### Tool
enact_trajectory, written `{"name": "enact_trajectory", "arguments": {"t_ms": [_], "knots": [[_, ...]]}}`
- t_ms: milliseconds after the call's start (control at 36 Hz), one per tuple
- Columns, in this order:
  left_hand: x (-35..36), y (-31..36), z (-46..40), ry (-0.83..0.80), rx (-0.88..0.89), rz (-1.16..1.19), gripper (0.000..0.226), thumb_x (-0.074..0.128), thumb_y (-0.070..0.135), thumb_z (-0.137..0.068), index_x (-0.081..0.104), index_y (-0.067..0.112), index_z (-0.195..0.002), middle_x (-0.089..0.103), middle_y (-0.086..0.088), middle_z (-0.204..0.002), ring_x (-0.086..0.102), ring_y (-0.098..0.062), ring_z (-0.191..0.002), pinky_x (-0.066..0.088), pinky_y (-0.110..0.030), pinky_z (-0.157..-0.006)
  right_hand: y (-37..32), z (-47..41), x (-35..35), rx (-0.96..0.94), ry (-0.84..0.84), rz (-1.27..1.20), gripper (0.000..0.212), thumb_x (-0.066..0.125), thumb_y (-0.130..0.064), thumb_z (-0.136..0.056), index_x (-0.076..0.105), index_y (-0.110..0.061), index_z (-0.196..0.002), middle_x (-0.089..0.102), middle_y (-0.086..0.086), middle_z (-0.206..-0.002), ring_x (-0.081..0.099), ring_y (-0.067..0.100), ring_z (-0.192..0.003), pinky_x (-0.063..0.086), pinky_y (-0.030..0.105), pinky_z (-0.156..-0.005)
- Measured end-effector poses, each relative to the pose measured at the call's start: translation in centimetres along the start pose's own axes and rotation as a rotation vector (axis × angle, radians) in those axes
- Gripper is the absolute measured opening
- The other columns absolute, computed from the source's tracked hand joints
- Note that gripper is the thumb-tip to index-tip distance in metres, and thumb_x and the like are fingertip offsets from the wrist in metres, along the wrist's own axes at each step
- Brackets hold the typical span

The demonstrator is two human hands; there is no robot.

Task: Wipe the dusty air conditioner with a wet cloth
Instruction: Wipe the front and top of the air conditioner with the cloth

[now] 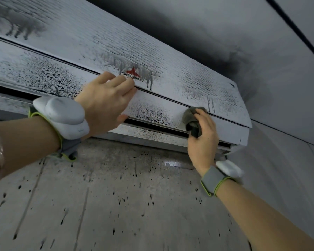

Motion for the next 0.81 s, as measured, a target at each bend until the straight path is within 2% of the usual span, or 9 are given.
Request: {"name": "enact_trajectory", "arguments": {"t_ms": [56, 167, 194, 278, 306, 444, 556, 694, 806], "knots": [[-0.1, 0.0, 0.2, 0.007, -0.001, -0.021, 0.063, 0.080, 0.038, -0.057, 0.064, -0.003, -0.102, 0.061, -0.014, -0.096, 0.060, -0.031, -0.084, 0.043, -0.041, -0.080, -0.3, -0.5, 0.0, 0.003, 0.033, 0.001, 0.047, 0.055, 0.017, -0.069, 0.062, 0.001, -0.112, 0.058, 0.012, -0.126, 0.048, 0.028, -0.123, 0.026, 0.010, -0.101], [-0.3, 0.1, 0.0, 0.025, -0.009, -0.023, 0.061, 0.080, 0.037, -0.056, 0.064, -0.003, -0.099, 0.062, -0.014, -0.094, 0.061, -0.030, -0.082, 0.042, -0.040, -0.076, -0.6, 1.8, 0.5, 0.021, 0.026, 0.000, 0.050, 0.057, 0.018, -0.070, 0.061, 0.001, -0.116, 0.055, 0.011, -0.131, 0.045, 0.028, -0.127, 0.028, 0.021, -0.107], [-0.3, 0.2, 0.0, 0.021, -0.011, -0.027, 0.060, 0.080, 0.037, -0.056, 0.065, -0.003, -0.098, 0.061, -0.014, -0.093, 0.060, -0.030, -0.081, 0.041, -0.039, -0.075, -0.7, 2.7, 0.7, 0.018, 0.015, -0.001, 0.051, 0.058, 0.019, -0.069, 0.061, 0.000, -0.116, 0.054, 0.010, -0.132, 0.044, 0.027, -0.128, 0.027, 0.019, -0.108], [-0.2, 0.2, -0.1, 0.010, -0.019, -0.036, 0.059, 0.079, 0.037, -0.056, 0.065, -0.003, -0.097, 0.061, -0.013, -0.091, 0.059, -0.030, -0.080, 0.041, -0.039, -0.074, -1.0, 4.6, 1.1, 0.004, -0.009, -0.013, 0.052, 0.058, 0.021, -0.067, 0.062, 0.000, -0.115, 0.053, 0.008, -0.134, 0.043, 0.027, -0.129, 0.015, -0.001, -0.105], [-0.2, 0.1, -0.1, 0.008, -0.022, -0.040, 0.059, 0.079, 0.037, -0.056, 0.065, -0.003, -0.097, 0.061, -0.013, -0.091, 0.060, -0.030, -0.080, 0.042, -0.039, -0.074, -1.1, 4.8, 1.0, -0.004, -0.012, -0.013, 0.052, 0.059, 0.021, -0.067, 0.062, 0.000, -0.114, 0.053, 0.008, -0.133, 0.043, 0.027, -0.128, 0.014, -0.003, -0.104], [-0.2, 0.0, 0.0, 0.006, -0.029, -0.060, 0.059, 0.079, 0.040, -0.055, 0.066, 0.000, -0.096, 0.061, -0.011, -0.090, 0.060, -0.027, -0.079, 0.044, -0.037, -0.073, -1.2, 1.9, 0.6, -0.009, -0.028, -0.004, 0.052, 0.059, 0.018, -0.068, 0.063, -0.004, -0.115, 0.056, 0.004, -0.130, 0.046, 0.023, -0.126, 0.028, 0.019, -0.105], [-0.1, 0.1, 0.1, 0.011, -0.041, -0.062, 0.058, 0.079, 0.040, -0.055, 0.066, 0.000, -0.095, 0.061, -0.010, -0.090, 0.060, -0.027, -0.079, 0.045, -0.036, -0.072, -1.5, -0.5, 0.1, -0.008, 0.036, 0.027, 0.046, 0.061, 0.013, -0.069, 0.065, -0.006, -0.111, 0.060, 0.004, -0.124, 0.049, 0.024, -0.120, 0.026, 0.003, -0.086], [0.0, 0.0, 0.1, -0.001, -0.050, -0.049, 0.055, 0.077, 0.037, -0.056, 0.066, 0.000, -0.095, 0.061, -0.010, -0.089, 0.061, -0.028, -0.079, 0.047, -0.034, -0.072, -1.8, 2.5, 0.8, -0.021, 0.037, 0.002, 0.053, 0.058, 0.018, -0.066, 0.063, -0.004, -0.114, 0.058, 0.006, -0.128, 0.048, 0.025, -0.123, 0.017, -0.012, -0.089], [0.0, 0.0, 0.0, -0.006, -0.055, -0.048, 0.055, 0.076, 0.038, -0.057, 0.066, 0.000, -0.096, 0.061, -0.010, -0.090, 0.060, -0.028, -0.079, 0.047, -0.034, -0.072, -2.2, 4.1, 1.2, -0.090, -0.051, 0.028, 0.054, 0.059, 0.019, -0.065, 0.064, -0.005, -0.113, 0.057, 0.001, -0.130, 0.046, 0.023, -0.125, 0.028, 0.004, -0.096]]}}
Point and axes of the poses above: each hand's wrist, its own z-axis away from the middle knuckle, its own x-axis out of the palm, y = z × x, the point moved 10 cm from there along -z, towards the middle knuckle
